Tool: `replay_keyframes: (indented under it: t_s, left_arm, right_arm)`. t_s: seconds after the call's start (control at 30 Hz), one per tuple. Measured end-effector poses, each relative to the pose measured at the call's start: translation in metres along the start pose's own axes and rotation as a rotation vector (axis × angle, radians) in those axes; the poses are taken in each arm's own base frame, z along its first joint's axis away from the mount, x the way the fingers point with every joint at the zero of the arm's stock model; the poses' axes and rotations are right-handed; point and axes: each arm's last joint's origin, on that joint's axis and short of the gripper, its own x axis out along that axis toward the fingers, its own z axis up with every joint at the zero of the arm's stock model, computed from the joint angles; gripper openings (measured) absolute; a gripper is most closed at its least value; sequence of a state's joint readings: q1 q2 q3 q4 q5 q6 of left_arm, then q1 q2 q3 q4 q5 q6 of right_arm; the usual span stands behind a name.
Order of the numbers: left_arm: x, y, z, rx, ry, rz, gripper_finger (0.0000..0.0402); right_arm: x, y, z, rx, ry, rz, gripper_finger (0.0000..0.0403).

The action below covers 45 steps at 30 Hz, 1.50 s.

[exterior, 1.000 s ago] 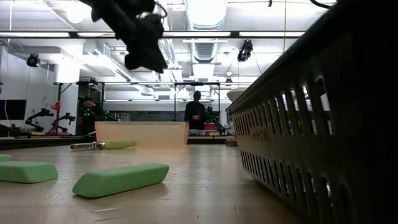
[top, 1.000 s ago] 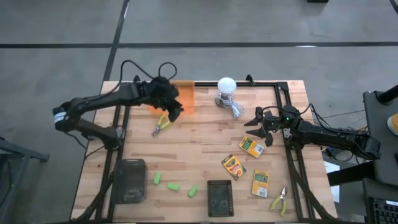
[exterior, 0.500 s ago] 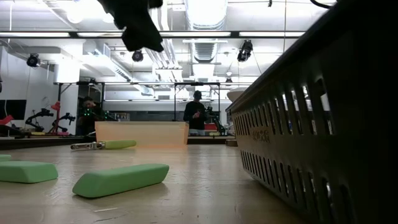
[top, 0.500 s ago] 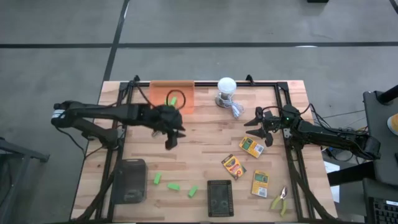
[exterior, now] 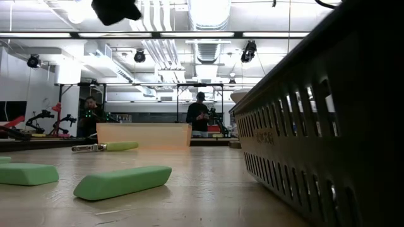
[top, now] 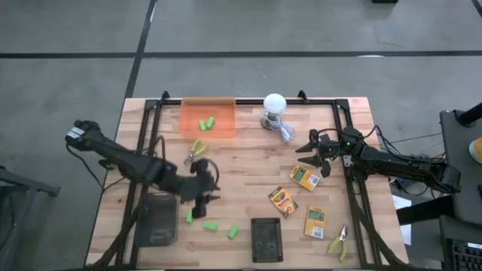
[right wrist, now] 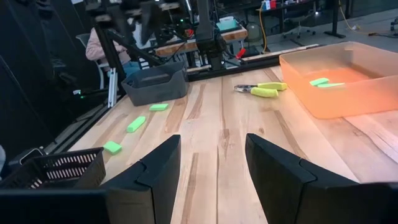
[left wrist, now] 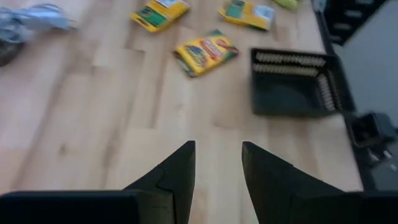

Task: Pick & Place School Supplies
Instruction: Put the green eraser into the orange bin

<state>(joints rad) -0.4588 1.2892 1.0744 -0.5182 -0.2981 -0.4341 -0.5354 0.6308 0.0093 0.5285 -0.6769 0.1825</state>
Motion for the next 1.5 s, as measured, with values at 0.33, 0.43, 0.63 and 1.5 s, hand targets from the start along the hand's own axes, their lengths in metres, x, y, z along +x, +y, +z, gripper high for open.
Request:
replay_keyframes:
  t_s: [0.33, 0.43, 0.63, 1.5]
  left_arm:
    - [0.004, -0.039, -0.031, 0.104, 0.112, -0.068, 0.0161]
    - [0.007, -0.045, -0.042, 0.13, 0.124, -0.089, 0.0182]
    - [0.022, -0.045, -0.071, 0.111, 0.113, -0.108, 0.0214]
    - [0.054, -0.022, -0.137, 0.086, 0.076, -0.205, 0.021]
  right_arm:
    - [0.0, 0.0, 0.0, 0.0, 0.0, 0.0, 0.0178]
    - [0.0, 0.0, 0.0, 0.0, 0.0, 0.0, 0.0178]
    - [0.0, 0.0, 0.0, 0.0, 0.0, 0.0, 0.0178]
    - [0.0, 0.0, 0.0, 0.0, 0.0, 0.0, 0.0178]
